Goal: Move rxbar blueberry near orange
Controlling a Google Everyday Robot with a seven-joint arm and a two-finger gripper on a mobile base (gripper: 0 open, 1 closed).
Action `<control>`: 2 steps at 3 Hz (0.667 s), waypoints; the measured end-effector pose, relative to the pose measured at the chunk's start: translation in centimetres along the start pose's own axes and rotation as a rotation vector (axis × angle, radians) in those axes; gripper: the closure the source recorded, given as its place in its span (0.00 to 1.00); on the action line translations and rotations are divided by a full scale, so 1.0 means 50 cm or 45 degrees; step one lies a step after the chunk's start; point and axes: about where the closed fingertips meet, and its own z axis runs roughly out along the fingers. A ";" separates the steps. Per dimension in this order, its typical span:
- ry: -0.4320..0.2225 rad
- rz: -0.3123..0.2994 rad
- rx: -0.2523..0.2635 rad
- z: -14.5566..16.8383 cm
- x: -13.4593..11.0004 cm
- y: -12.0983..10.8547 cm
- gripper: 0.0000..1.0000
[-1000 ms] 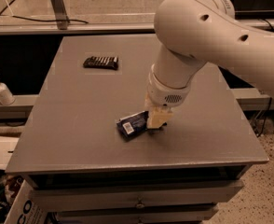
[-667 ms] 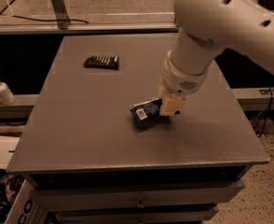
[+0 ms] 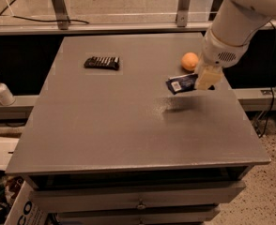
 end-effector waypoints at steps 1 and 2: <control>0.084 0.112 0.041 -0.022 0.099 -0.068 1.00; 0.155 0.214 0.070 -0.031 0.190 -0.122 1.00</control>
Offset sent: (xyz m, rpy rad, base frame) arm 0.0583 -0.1599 0.0164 -0.1426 0.0056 -0.2993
